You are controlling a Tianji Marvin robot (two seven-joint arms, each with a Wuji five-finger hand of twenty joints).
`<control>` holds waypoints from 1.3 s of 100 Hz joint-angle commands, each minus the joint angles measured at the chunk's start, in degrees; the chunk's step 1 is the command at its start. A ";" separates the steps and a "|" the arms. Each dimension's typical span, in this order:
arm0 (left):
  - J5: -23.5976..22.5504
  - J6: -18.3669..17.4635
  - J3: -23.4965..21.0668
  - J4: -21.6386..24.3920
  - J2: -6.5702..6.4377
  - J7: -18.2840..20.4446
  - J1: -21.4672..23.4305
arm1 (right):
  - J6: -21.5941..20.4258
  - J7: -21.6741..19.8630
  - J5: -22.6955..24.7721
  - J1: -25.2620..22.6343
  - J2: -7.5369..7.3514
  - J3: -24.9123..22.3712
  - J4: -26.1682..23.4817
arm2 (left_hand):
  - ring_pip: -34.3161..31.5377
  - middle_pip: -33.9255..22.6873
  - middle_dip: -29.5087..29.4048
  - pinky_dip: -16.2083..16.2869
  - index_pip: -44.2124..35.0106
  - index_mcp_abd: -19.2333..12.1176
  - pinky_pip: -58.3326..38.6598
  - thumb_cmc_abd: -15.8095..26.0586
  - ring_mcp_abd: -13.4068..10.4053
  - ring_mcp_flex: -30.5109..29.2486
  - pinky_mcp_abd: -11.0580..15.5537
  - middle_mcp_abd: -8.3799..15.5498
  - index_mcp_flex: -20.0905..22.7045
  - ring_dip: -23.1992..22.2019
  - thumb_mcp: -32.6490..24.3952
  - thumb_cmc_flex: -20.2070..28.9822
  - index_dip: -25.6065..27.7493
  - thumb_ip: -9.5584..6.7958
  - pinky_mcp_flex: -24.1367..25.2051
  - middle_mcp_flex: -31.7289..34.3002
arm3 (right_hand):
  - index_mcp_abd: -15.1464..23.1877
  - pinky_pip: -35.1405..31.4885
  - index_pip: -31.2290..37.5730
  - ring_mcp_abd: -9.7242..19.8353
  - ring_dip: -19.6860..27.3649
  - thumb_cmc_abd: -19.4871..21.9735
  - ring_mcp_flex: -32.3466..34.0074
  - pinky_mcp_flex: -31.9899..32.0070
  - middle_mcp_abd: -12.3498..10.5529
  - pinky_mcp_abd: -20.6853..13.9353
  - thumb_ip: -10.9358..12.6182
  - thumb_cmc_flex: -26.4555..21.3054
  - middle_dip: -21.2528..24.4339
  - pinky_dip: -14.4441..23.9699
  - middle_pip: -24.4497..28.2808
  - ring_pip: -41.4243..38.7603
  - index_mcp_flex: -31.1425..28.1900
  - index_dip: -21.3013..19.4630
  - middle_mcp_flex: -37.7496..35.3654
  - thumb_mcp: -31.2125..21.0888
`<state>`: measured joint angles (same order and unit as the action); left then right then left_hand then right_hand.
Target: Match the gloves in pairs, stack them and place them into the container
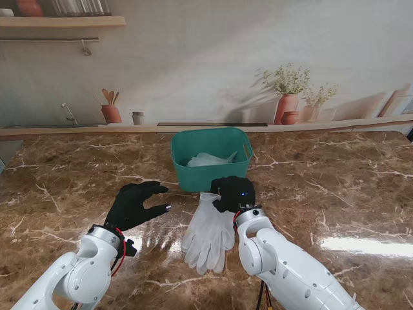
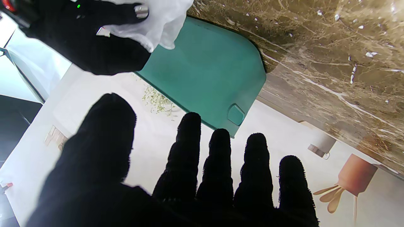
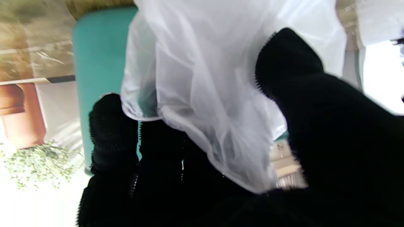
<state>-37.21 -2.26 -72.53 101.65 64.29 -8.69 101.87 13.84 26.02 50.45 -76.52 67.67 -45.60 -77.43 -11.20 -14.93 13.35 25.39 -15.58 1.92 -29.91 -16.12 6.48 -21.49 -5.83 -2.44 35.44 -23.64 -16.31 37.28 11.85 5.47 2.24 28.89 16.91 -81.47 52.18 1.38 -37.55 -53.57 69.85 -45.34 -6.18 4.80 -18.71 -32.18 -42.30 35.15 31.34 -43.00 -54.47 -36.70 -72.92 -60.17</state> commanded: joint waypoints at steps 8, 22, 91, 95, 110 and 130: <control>-0.12 -0.12 0.15 -0.12 0.15 -0.13 0.19 | -3.19 0.16 3.02 -3.08 -1.57 -1.68 -3.22 | 1.69 1.45 -0.73 0.51 -0.69 -1.58 1.88 2.42 -2.93 2.30 0.34 1.44 0.84 0.91 2.11 1.43 0.55 -1.72 0.83 -0.45 | -1.47 -1.65 1.50 0.79 -1.63 1.12 0.21 1.77 -0.52 -0.29 0.39 -2.68 -1.23 -0.40 1.49 -2.04 0.24 1.94 -1.04 0.18; -0.39 -0.24 0.19 -0.19 0.16 -0.40 0.22 | -6.03 0.86 6.54 -7.37 -2.81 -2.76 -6.63 | 1.73 1.50 -0.75 0.52 -0.71 -1.59 2.14 2.50 -2.92 2.35 0.31 1.37 0.84 0.93 2.36 1.69 0.61 -1.78 0.88 -0.50 | -1.31 -1.47 1.98 0.79 -2.96 0.75 -0.59 2.11 -0.44 0.03 0.12 -2.04 -2.06 0.14 2.45 -4.24 -0.29 4.18 -1.20 -0.31; -0.28 0.59 0.53 -0.36 0.21 -0.54 0.31 | -12.70 -8.11 7.41 -12.98 -5.24 -1.40 -10.81 | 2.01 1.66 -0.84 0.80 0.06 -0.84 3.43 3.38 -2.91 2.79 0.31 1.06 -0.18 1.06 3.63 2.57 0.49 -1.99 0.93 -0.84 | -0.53 -4.67 1.72 -0.13 -1.34 1.78 0.08 0.24 -0.52 -0.72 -0.35 1.34 -0.23 0.32 0.43 -4.93 -0.33 10.34 -1.97 -0.99; -0.30 0.71 0.49 -0.29 0.22 -0.55 0.37 | -13.61 -10.40 6.92 -13.28 -5.51 -1.88 -11.46 | 2.02 1.65 -0.83 0.81 0.14 -0.76 3.52 3.42 -2.85 2.84 0.32 1.00 -0.27 1.06 3.71 2.59 0.46 -2.00 0.92 -0.86 | -1.63 -3.22 0.50 -0.34 0.30 3.49 -1.32 1.71 -0.19 -0.58 -0.42 5.12 1.66 -0.26 -2.13 -1.73 1.14 12.68 -0.44 0.94; -0.31 0.88 0.38 -0.10 0.18 -0.33 0.51 | -19.61 -15.46 6.30 -15.00 -6.46 -5.21 -14.40 | 2.02 1.60 -0.82 0.94 0.10 -0.93 3.71 3.40 -3.00 2.89 0.42 0.96 -0.11 1.04 4.02 2.58 0.44 -2.02 0.90 -0.82 | -5.80 1.96 -20.48 -0.51 3.20 20.73 -5.97 6.01 0.34 -1.28 10.96 21.06 9.23 -0.71 -7.15 7.00 -0.78 2.22 4.65 11.74; -0.24 0.64 0.06 0.12 0.17 -0.21 0.58 | -24.26 -16.40 6.92 -18.13 -6.61 -10.50 -19.75 | 1.99 1.59 -0.82 1.13 -0.11 -1.12 3.92 3.40 -3.05 2.82 0.37 1.05 0.18 1.04 4.42 2.64 0.51 -2.04 0.88 -0.75 | -5.72 5.13 -21.64 -0.40 3.78 24.47 -7.68 7.80 0.36 -0.83 15.07 19.60 10.86 -0.74 -8.42 10.33 -0.67 2.30 5.74 19.86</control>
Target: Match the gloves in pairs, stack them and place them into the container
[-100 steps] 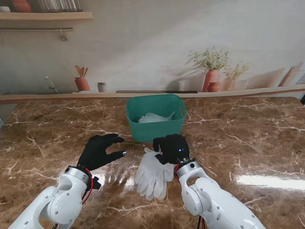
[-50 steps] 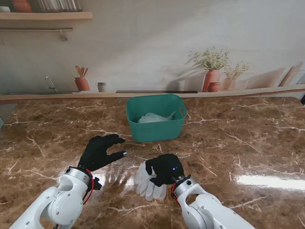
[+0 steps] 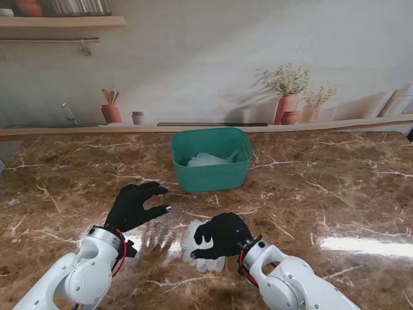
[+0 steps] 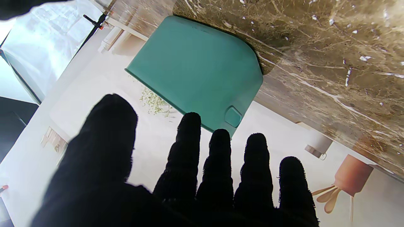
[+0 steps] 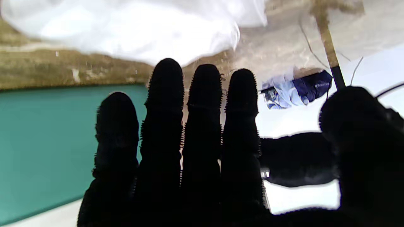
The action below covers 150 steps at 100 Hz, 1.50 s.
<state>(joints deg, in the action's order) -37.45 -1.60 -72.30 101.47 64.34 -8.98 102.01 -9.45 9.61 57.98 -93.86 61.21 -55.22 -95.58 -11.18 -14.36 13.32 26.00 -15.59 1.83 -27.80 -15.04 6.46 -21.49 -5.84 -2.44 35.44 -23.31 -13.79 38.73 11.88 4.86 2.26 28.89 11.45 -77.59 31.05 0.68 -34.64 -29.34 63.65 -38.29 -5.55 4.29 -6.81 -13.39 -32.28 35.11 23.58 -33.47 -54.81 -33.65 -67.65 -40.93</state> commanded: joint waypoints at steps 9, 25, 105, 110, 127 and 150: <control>-0.20 -0.15 -0.46 0.53 0.09 0.10 0.64 | -1.29 2.48 0.81 -0.21 0.04 -1.33 -1.91 | 1.90 1.02 -0.79 0.65 -0.17 -0.95 1.82 2.34 -2.96 2.67 0.27 0.97 0.25 0.68 2.05 1.24 0.51 -1.45 0.87 -0.72 | 1.89 5.42 10.08 1.18 1.05 -8.79 -2.12 2.62 -1.06 0.75 -3.39 -6.51 1.14 -0.58 -0.53 2.48 3.50 10.74 0.65 -15.66; -0.41 -0.43 -0.69 1.03 0.14 -0.28 0.98 | -1.14 3.19 5.16 4.15 -0.51 0.47 -0.28 | 1.89 0.99 -0.77 0.86 -0.16 -0.92 1.77 2.36 -2.87 2.71 0.28 1.13 0.26 0.67 2.20 1.35 0.49 -1.47 0.82 -0.61 | 1.38 14.83 5.77 3.09 4.16 -14.90 -6.65 6.75 -2.15 0.27 -6.18 -17.02 -2.85 -1.89 -4.84 9.58 8.09 12.30 5.69 -29.18; -0.92 -0.22 -2.43 3.05 0.02 0.27 2.94 | -0.69 2.10 8.01 28.87 -1.88 27.45 18.59 | 2.11 1.10 -0.85 1.25 -1.66 -1.07 1.60 2.66 -3.37 2.55 0.11 1.86 2.11 0.86 3.32 2.08 1.40 -1.55 0.80 -0.32 | -3.79 27.29 -15.57 4.32 13.60 -21.60 -19.46 13.60 -1.49 -0.77 -1.68 -19.70 14.42 -1.01 -10.11 19.71 22.50 11.95 25.36 -29.00; -0.82 -0.13 -2.45 3.16 -0.01 0.48 3.02 | -0.41 2.07 8.28 29.26 -2.00 28.09 18.93 | 2.10 1.10 -0.84 1.24 -2.46 -0.99 1.59 2.67 -3.43 2.50 0.16 1.93 2.31 0.87 3.36 2.21 2.00 -1.56 0.77 -0.30 | -4.92 25.85 -15.45 4.30 10.44 -21.93 -16.04 12.33 -2.48 -1.48 -1.73 -19.57 11.67 0.30 -6.24 15.98 22.52 12.03 20.61 -28.93; -0.77 -0.07 -2.51 3.35 -0.06 0.85 3.17 | 0.93 2.30 8.36 30.10 -2.13 29.69 20.35 | 2.05 1.08 -0.83 1.26 -3.09 -1.12 1.51 2.78 -3.30 2.44 0.14 1.76 2.31 0.86 3.40 2.25 2.65 -1.56 0.76 -0.22 | -5.02 23.98 -13.82 5.18 0.95 -24.52 -13.83 11.85 -5.60 -2.02 -5.74 -18.73 -6.97 1.98 5.36 6.85 20.50 12.12 13.62 -27.43; -0.66 0.01 -2.25 3.14 0.00 0.57 2.99 | 2.38 6.47 7.42 30.89 -1.41 31.46 23.42 | 1.96 1.04 -0.81 1.30 -2.87 -1.26 1.29 2.84 -3.36 2.34 0.13 1.81 1.89 0.82 3.53 2.18 2.82 -1.56 0.73 -0.15 | 8.91 21.77 15.18 6.19 -9.84 -30.19 -23.49 13.39 -7.41 -2.79 -13.52 -18.79 -31.12 2.97 15.09 -8.30 2.34 4.94 14.00 -25.04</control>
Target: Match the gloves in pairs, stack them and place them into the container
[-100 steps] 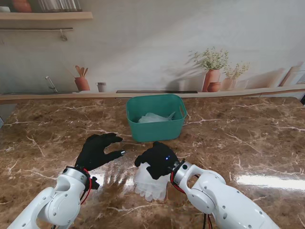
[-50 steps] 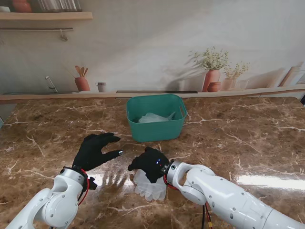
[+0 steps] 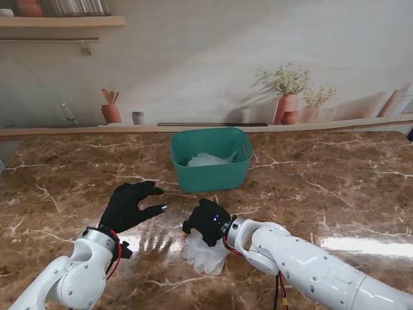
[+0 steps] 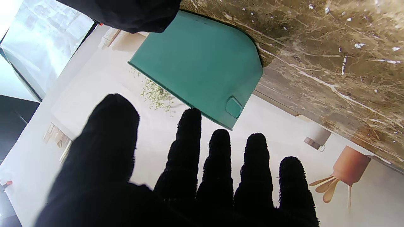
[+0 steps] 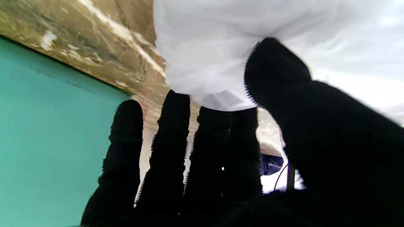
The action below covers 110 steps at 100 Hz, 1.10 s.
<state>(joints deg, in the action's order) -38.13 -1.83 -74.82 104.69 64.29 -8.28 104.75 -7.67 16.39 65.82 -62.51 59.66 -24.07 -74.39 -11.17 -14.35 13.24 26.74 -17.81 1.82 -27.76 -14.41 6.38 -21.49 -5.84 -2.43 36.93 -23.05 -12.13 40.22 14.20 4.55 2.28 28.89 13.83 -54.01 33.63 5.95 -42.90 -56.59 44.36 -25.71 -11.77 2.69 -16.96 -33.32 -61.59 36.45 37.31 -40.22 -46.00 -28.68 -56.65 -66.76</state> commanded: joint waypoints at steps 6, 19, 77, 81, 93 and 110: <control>0.10 0.27 0.29 -0.10 0.06 -0.18 0.24 | 0.77 0.09 -0.57 -0.52 0.21 0.34 2.55 | 1.93 1.01 -0.72 0.55 -0.59 -1.27 1.21 2.21 -3.27 2.33 0.09 1.79 0.50 0.55 1.90 0.69 0.50 -1.25 0.73 -0.11 | 9.76 -1.63 19.49 0.82 0.62 -2.84 -10.29 2.55 0.59 -1.88 -4.12 1.00 7.12 1.87 -4.25 1.34 -8.14 0.84 9.89 2.13; 0.08 0.31 0.31 -0.14 0.05 -0.17 0.19 | -0.12 0.87 -0.69 -0.72 0.22 -0.23 2.96 | 1.92 1.03 -0.72 0.49 -0.49 -1.32 1.21 2.29 -3.25 2.38 0.12 1.75 0.44 0.53 1.97 0.66 0.50 -1.25 0.75 -0.16 | 11.26 -1.02 19.44 -1.28 20.55 -1.48 -7.84 -0.09 5.66 -0.15 -3.23 0.57 35.25 0.75 -21.68 21.23 -10.21 -4.71 13.23 1.81; 0.20 0.31 0.65 -0.48 0.05 -0.11 -0.29 | 0.75 7.05 -3.70 -6.72 2.46 -12.28 1.39 | 2.02 1.08 -0.74 0.21 -0.26 -1.25 1.51 2.53 -3.18 2.50 0.30 1.85 0.36 0.59 2.29 0.94 0.54 -1.30 0.76 -0.27 | 9.49 -26.95 19.85 -2.76 5.08 0.61 27.35 -19.17 2.48 0.39 -1.84 -3.14 20.25 0.65 -6.73 -0.90 -9.53 -11.68 -19.43 -0.18; 0.17 0.26 0.65 -0.51 0.05 -0.14 -0.32 | 1.37 7.95 -3.59 -7.00 2.57 -12.86 1.42 | 2.01 1.09 -0.75 0.19 -0.26 -1.29 1.53 2.60 -3.23 2.47 0.31 1.83 0.39 0.59 2.34 0.92 0.56 -1.30 0.75 -0.28 | 9.55 -26.68 19.80 -2.66 4.60 1.00 26.77 -18.41 2.40 0.38 -1.60 -3.12 19.81 0.63 -6.66 -1.00 -9.24 -12.32 -19.16 -0.18; 0.12 0.22 0.59 -0.57 0.06 -0.21 -0.32 | 1.62 11.88 -2.76 -7.71 2.62 -13.96 2.35 | 2.02 1.08 -0.75 0.11 -0.27 -1.30 1.68 2.63 -3.29 2.46 0.34 1.85 0.44 0.60 2.45 1.02 0.58 -1.31 0.76 -0.21 | 9.61 -25.92 19.28 -2.27 3.40 1.77 25.14 -17.09 2.05 0.30 -0.88 -2.81 18.34 0.64 -6.45 -1.33 -8.50 -14.18 -17.94 -0.20; 0.00 0.16 0.56 -0.66 0.06 -0.31 -0.25 | 1.32 16.47 0.18 -10.41 1.82 -16.09 2.05 | 1.99 1.09 -0.76 0.10 -0.32 -1.33 1.75 2.60 -3.21 2.39 0.33 1.75 0.56 0.59 2.51 1.17 0.61 -1.33 0.74 -0.13 | 9.85 -23.50 18.71 -1.95 3.85 2.48 21.67 -14.34 1.23 0.20 -0.06 -2.10 17.64 0.18 -7.12 0.28 -7.37 -15.74 -15.20 -0.19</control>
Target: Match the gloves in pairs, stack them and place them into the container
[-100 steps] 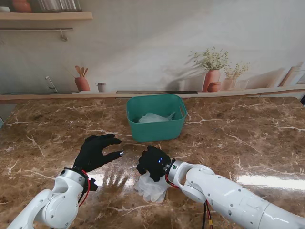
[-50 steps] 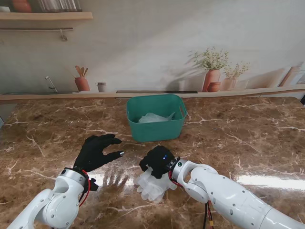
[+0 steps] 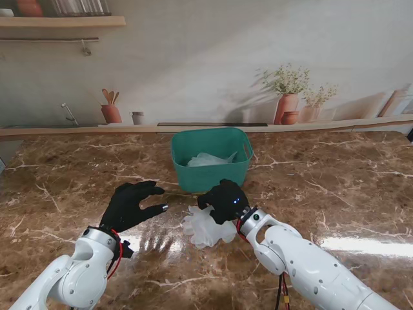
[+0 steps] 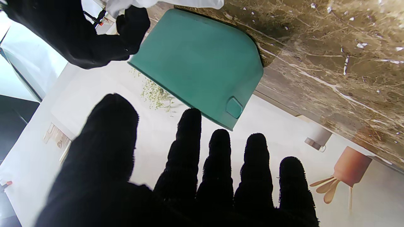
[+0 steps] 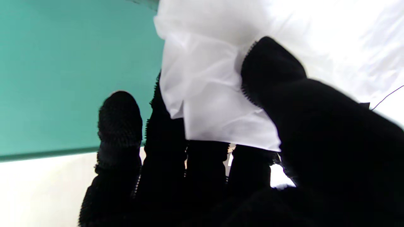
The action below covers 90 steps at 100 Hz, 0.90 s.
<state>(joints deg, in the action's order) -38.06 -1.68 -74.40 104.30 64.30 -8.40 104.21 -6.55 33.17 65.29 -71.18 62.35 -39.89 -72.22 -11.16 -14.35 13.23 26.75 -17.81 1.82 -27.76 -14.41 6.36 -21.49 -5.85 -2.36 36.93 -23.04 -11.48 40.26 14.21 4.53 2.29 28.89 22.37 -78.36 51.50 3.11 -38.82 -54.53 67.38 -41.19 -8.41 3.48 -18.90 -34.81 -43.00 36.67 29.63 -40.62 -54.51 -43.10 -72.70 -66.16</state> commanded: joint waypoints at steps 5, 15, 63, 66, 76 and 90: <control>-0.04 0.04 0.21 -0.33 0.06 -0.18 0.24 | 0.39 1.04 1.45 -2.33 -1.09 -0.45 -0.03 | 2.01 1.09 -0.75 0.11 -0.32 -1.27 1.74 2.62 -3.10 2.45 0.34 1.64 0.55 0.58 1.87 1.18 0.61 -1.32 0.73 -0.13 | 1.31 1.93 0.65 0.99 0.30 0.74 -2.77 2.30 -2.14 -0.65 2.07 -0.33 -0.61 -0.24 -0.34 1.96 1.38 -1.66 2.30 -0.79; 0.19 0.01 0.49 -0.43 0.09 -0.24 0.08 | 0.92 3.09 2.84 -3.23 -1.57 -0.40 0.33 | 1.94 1.04 -0.73 0.15 -0.41 -1.38 1.72 2.62 -3.15 2.39 0.38 1.65 0.70 0.54 1.92 1.18 0.64 -1.31 0.69 -0.08 | 1.28 5.03 0.36 1.64 1.58 1.02 -6.53 5.51 -1.75 -0.81 2.26 0.41 0.18 -0.52 -2.99 5.90 2.27 -2.80 5.91 -0.44; 0.40 -0.28 0.66 -0.53 -0.01 0.35 -0.12 | -2.52 -4.83 5.07 -7.06 -3.58 -3.26 -2.32 | 1.84 0.99 -0.70 0.12 -0.49 -1.39 1.74 2.59 -3.03 2.40 0.31 1.59 0.71 0.49 1.73 1.27 0.67 -1.30 0.72 -0.04 | 1.51 24.48 -3.35 -0.63 15.53 -1.31 -31.28 19.81 2.91 0.96 -0.44 11.16 21.41 -0.16 -16.35 25.44 2.77 0.86 33.65 3.62; 0.46 -0.28 0.65 -0.53 -0.02 0.40 -0.13 | -3.44 -6.05 4.69 -7.21 -3.59 -3.68 -2.62 | 1.85 1.01 -0.70 0.11 -0.46 -1.35 1.76 2.59 -3.05 2.40 0.32 1.69 0.65 0.49 1.71 1.31 0.65 -1.30 0.73 -0.08 | 0.49 26.77 -5.32 -1.56 17.28 -0.38 -32.38 20.35 3.19 1.24 -0.20 14.00 23.07 -0.86 -17.54 27.25 2.76 1.38 34.69 3.87; 0.48 -0.30 0.59 -0.53 -0.03 0.50 -0.16 | -6.43 -9.98 3.19 -7.58 -3.57 -4.93 -3.53 | 1.87 1.02 -0.71 0.08 -0.39 -1.28 1.79 2.64 -3.07 2.45 0.31 1.71 0.63 0.51 1.70 1.33 0.62 -1.30 0.72 -0.10 | -1.92 31.90 -10.55 -4.05 21.17 0.60 -34.38 21.08 3.90 2.85 2.71 18.52 26.92 -3.13 -20.35 30.91 2.79 -0.23 36.95 3.28; 0.55 -0.42 0.50 -0.55 -0.03 0.55 -0.17 | -10.01 -16.92 0.99 -7.12 -3.71 -5.83 -4.38 | 1.93 1.10 -0.74 0.06 -0.30 -1.27 1.84 2.70 -3.07 2.47 0.34 1.68 0.54 0.55 1.76 1.34 0.59 -1.29 0.75 -0.22 | -4.14 34.23 -15.02 -7.59 24.70 -3.36 -35.48 18.87 6.52 5.02 8.26 18.11 31.52 -6.84 -23.24 33.00 5.02 -4.20 40.94 -0.37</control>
<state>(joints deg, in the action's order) -37.58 -1.92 -73.96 103.94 64.28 -7.92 103.82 -15.14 19.73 67.39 -78.38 58.87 -45.42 -76.36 -11.16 -14.34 13.23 26.75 -17.81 1.82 -27.75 -14.41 6.35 -21.49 -5.85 -2.35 36.93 -23.03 -11.48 40.26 14.68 4.35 2.30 28.89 18.61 -45.53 38.17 -2.71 -15.73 -54.94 33.93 -21.72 -3.37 6.90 -13.00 -17.81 -13.32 31.55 7.95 -8.13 -51.83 -46.24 -34.34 -64.37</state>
